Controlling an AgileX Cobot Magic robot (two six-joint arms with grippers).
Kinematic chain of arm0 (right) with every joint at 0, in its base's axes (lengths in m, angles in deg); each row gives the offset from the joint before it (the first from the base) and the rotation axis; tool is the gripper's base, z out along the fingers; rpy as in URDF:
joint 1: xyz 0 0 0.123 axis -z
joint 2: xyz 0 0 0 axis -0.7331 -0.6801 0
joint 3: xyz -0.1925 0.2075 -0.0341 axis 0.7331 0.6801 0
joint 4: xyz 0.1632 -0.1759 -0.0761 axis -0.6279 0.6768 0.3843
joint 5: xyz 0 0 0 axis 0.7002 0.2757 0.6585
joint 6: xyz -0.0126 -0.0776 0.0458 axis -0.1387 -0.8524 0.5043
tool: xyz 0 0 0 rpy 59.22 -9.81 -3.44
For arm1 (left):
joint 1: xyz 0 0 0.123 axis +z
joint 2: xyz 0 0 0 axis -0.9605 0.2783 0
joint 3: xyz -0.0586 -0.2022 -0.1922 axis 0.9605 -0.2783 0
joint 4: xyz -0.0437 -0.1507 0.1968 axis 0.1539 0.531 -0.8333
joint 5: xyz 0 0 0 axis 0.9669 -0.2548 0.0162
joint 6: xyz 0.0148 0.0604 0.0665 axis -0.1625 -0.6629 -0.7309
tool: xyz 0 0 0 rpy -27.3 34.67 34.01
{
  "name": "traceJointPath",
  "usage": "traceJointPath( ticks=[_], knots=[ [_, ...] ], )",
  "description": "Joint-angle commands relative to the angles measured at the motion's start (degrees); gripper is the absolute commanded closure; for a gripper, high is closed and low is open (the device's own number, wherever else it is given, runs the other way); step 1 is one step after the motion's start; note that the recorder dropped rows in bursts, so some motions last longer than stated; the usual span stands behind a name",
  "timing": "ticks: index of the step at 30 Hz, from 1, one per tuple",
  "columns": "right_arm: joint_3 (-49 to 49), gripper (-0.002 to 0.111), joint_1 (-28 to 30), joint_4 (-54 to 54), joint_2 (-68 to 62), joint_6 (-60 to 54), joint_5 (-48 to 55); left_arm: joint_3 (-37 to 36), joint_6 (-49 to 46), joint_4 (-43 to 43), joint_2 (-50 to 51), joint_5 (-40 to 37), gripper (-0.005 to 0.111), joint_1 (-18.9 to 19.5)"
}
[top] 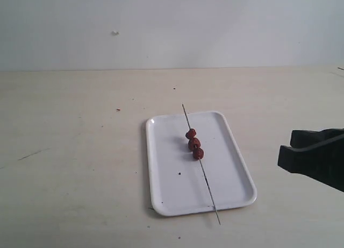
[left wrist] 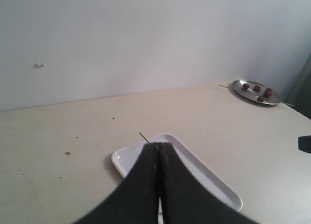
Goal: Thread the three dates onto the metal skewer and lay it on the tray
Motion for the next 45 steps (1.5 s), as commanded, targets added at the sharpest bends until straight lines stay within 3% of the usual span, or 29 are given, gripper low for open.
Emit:
traceJointPath(
  ticks=[1, 11, 15, 20, 28, 32, 36, 45],
  knots=[
    [0.17, 0.108, -0.13, -0.04, 0.37, -0.63, -0.05, -0.17, 0.32, -0.19, -0.33, -0.28, 0.107, 0.11],
    [0.17, 0.108, -0.13, -0.04, 5.44, -0.63, -0.3, -0.17, 0.32, -0.19, -0.33, -0.28, 0.107, 0.11],
    [0.17, 0.108, 1.53, 0.6, 13.83, -8.03, 0.9, -0.17, 0.32, -0.19, -0.33, -0.28, 0.107, 0.11],
    [2.09, 0.108, 11.75, 4.66, 21.82, -9.73, -1.6, -0.17, -0.18, -0.19, -0.32, -0.28, 0.107, 0.11],
    [9.42, 0.108, 34.78, 25.87, 28.18, -4.45, -23.2, -0.17, -0.18, -0.19, -0.32, -0.28, 0.107, 0.11],
    [10.87, 0.108, 46.57, 25.97, 32.39, -4.45, -25.33, -0.17, -0.18, -0.19, -0.32, -0.28, 0.107, 0.11],
    [11.15, 0.108, 50.72, 25.97, 33.15, -4.45, -24.69, -0.17, -0.18, -0.19, -0.32, -0.28, 0.107, 0.11],
    [11.15, 0.108, 50.85, 25.15, 33.05, -0.97, -28.34, -0.17, -0.18, -0.19, -0.32, -0.28, 0.107, 0.11]
  ],
)
